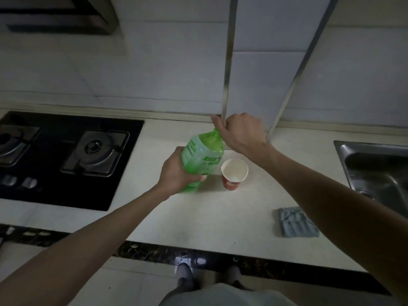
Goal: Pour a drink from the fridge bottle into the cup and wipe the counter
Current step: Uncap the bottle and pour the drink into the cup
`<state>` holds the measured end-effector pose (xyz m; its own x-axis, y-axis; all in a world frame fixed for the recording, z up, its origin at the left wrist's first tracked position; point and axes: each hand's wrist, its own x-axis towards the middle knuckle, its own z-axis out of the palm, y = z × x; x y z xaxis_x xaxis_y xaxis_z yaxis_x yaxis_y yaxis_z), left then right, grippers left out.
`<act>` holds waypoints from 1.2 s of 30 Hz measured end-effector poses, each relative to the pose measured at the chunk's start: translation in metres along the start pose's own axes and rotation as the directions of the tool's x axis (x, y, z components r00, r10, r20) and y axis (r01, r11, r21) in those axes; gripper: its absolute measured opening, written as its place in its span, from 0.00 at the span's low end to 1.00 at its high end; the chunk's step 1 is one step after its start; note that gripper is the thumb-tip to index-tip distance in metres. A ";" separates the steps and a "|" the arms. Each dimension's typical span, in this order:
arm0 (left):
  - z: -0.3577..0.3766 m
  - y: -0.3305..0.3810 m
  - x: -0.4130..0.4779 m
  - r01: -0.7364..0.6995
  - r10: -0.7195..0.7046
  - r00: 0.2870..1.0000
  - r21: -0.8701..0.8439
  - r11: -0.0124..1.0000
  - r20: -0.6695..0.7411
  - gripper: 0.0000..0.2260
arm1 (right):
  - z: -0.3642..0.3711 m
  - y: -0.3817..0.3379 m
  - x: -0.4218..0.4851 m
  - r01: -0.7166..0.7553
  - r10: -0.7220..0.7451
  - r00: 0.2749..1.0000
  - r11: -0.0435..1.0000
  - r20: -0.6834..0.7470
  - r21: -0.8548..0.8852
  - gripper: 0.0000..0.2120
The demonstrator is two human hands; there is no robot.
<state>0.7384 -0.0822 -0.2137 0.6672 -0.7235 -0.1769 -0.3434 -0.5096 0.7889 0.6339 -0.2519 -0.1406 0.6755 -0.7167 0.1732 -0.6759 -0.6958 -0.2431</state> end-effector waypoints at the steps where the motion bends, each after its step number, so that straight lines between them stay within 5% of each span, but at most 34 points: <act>1: -0.001 0.001 0.001 -0.022 0.023 1.000 0.028 0.999 -0.011 0.35 | 0.001 -0.001 0.001 0.014 -0.014 1.000 0.999 0.002 -0.043 0.31; 8: -0.012 0.001 0.008 -0.154 0.158 0.987 0.296 0.943 0.011 0.35 | -0.001 -0.006 0.005 -0.138 0.138 0.954 0.990 0.265 -0.018 0.19; 22: -0.058 0.005 0.014 -0.181 0.164 0.967 0.075 0.981 0.193 0.35 | -0.014 -0.033 -0.005 -0.048 0.053 0.998 0.991 -0.030 0.124 0.25; 31: -0.038 0.018 0.005 -0.233 0.226 0.968 0.053 0.971 0.114 0.35 | -0.044 -0.037 0.006 -0.013 0.024 0.994 0.994 0.107 -0.105 0.21; 36: -0.040 0.017 0.006 -0.194 0.191 0.965 0.001 0.981 0.178 0.35 | -0.044 -0.032 0.000 0.025 -0.023 0.998 0.999 0.064 -0.028 0.18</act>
<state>0.7633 -0.0764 -0.1776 0.4612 -0.8785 -0.1249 -0.4667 -0.3599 0.8079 0.6428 -0.2315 -0.0908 0.7084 -0.6960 0.1168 -0.6668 -0.7143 -0.2123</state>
